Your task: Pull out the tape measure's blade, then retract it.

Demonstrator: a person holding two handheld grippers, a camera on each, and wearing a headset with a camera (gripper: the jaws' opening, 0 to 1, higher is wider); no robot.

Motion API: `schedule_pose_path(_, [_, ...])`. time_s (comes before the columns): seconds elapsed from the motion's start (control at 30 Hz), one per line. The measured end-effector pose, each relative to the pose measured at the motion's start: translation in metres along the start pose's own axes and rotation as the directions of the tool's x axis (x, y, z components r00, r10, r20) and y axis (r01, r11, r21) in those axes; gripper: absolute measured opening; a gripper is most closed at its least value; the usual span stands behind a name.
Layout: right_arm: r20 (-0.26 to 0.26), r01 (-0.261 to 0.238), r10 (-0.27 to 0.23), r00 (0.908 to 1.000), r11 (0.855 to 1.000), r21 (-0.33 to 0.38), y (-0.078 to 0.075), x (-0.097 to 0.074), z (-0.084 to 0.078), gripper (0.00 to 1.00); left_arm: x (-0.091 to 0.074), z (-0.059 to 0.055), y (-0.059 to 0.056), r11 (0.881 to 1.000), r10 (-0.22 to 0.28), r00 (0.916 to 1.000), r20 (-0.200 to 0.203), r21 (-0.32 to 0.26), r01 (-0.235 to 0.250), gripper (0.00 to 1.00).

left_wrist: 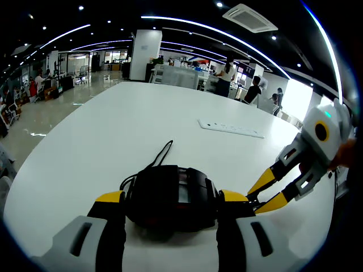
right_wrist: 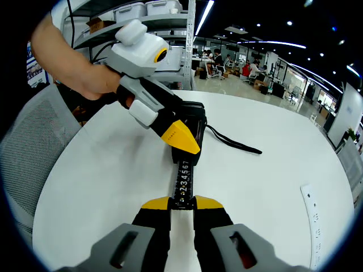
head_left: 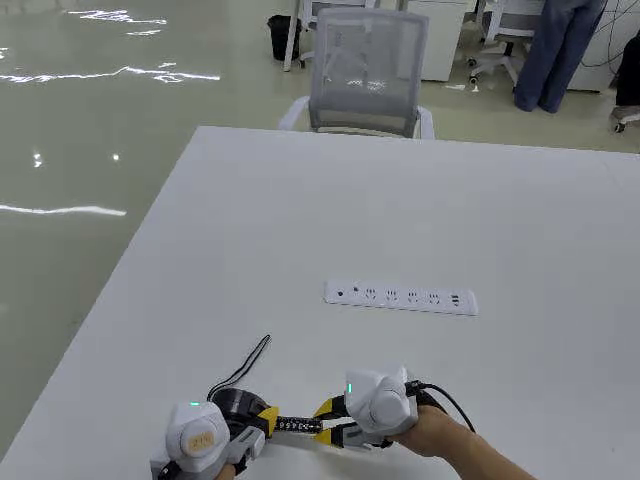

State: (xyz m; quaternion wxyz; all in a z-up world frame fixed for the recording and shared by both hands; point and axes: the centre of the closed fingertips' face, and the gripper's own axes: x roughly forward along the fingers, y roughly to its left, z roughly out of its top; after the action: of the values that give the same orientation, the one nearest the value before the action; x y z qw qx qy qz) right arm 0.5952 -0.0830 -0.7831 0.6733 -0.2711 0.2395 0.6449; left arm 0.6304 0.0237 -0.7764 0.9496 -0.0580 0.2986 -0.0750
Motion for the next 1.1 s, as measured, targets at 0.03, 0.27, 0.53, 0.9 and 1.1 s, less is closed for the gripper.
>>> schedule_pose_path(0.03, [0.0,0.0,0.0,1.0,1.0,0.0,-0.0002,0.0004,-0.0001,0.13,0.0004,-0.0003,0.0002,1.0,0.0,1.0,0.0,0.0,0.0,0.62])
schedule_pose_path(0.27, [0.001,-0.001,0.001,1.0,1.0,0.0,-0.0001,0.0025,0.0008,0.13,0.0013,-0.0012,0.0007,1.0,0.0,1.0,0.001,0.003,0.0,0.62])
schedule_pose_path(0.53, [0.002,0.0,0.0,1.0,1.0,0.0,-0.0003,0.0033,0.0017,0.13,0.0007,-0.0002,0.0003,1.0,-0.001,1.0,0.001,-0.002,0.001,0.62])
schedule_pose_path(0.9, [0.004,0.002,-0.002,1.0,1.0,0.003,-0.001,0.0052,0.0028,0.13,0.0008,0.0002,0.0014,1.0,-0.007,1.0,0.004,-0.013,0.007,0.62])
schedule_pose_path(1.1, [0.005,0.002,-0.002,1.0,1.0,0.004,-0.0009,0.0062,0.0032,0.13,0.0006,0.0002,0.0014,1.0,-0.009,1.0,0.003,-0.014,0.009,0.62])
